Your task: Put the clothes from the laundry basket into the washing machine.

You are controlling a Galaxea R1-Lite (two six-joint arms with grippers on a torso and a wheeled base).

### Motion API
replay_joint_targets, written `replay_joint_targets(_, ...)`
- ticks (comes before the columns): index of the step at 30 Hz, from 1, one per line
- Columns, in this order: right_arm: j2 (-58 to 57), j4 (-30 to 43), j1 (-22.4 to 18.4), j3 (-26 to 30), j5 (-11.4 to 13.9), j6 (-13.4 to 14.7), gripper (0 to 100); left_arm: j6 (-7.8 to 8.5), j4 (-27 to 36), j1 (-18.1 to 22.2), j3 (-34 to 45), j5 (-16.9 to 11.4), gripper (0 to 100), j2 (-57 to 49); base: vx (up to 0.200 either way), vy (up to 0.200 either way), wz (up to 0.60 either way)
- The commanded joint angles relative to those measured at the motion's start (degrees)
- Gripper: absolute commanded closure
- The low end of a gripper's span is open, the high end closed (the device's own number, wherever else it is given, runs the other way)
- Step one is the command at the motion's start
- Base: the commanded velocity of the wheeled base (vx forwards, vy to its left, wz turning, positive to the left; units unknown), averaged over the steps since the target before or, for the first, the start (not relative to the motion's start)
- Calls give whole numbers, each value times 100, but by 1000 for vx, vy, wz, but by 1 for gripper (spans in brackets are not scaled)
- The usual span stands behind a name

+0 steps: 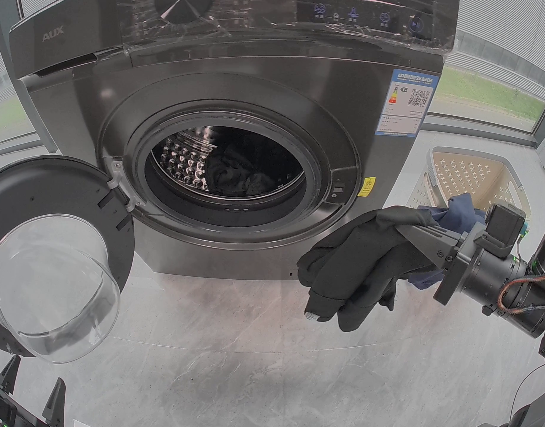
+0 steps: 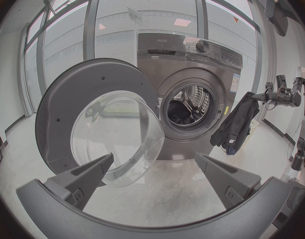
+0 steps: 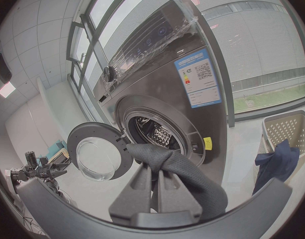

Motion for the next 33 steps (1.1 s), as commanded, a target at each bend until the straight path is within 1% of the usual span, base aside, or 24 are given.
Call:
replay_joint_targets(1, 9, 0, 0, 4, -5, 1, 100, 1, 0, 1, 92, 1, 0, -95, 0, 0, 0)
replay_joint_targets(8, 9, 17, 0, 4, 4, 1, 100, 1, 0, 1, 84, 1, 0, -95, 0, 0, 0)
replay_joint_targets(20, 44, -18, 18, 48, 13, 1, 100, 19, 0, 1, 92, 1, 0, -95, 0, 200, 0)
replay_joint_targets(22, 44, -18, 53, 48, 4, 10, 100, 36, -9, 1, 92, 1, 0, -95, 0, 0, 0)
replay_joint_targets(25, 150, 26, 114, 21, -5, 27, 100, 159, -9, 10, 101, -8, 0, -104, 0, 0, 0)
replay_joint_targets(28, 325, -35, 281, -49, -13, 62, 100, 142, 0, 10, 92, 1, 0, -104, 0, 0, 0)
replay_joint_targets(30, 431, -35, 404, -119, -92, 133, 100, 159, -9, 10, 92, 1, 0, -104, 0, 0, 0)
replay_joint_targets(32, 589, -35, 545, -242, -286, 203, 100, 186, -9, 19, 101, 1, 0, -104, 0, 0, 0)
replay_joint_targets(33, 642, -44, 598, -286, -339, 229, 100, 186, -9, 19, 101, 1, 0, -104, 0, 0, 0)
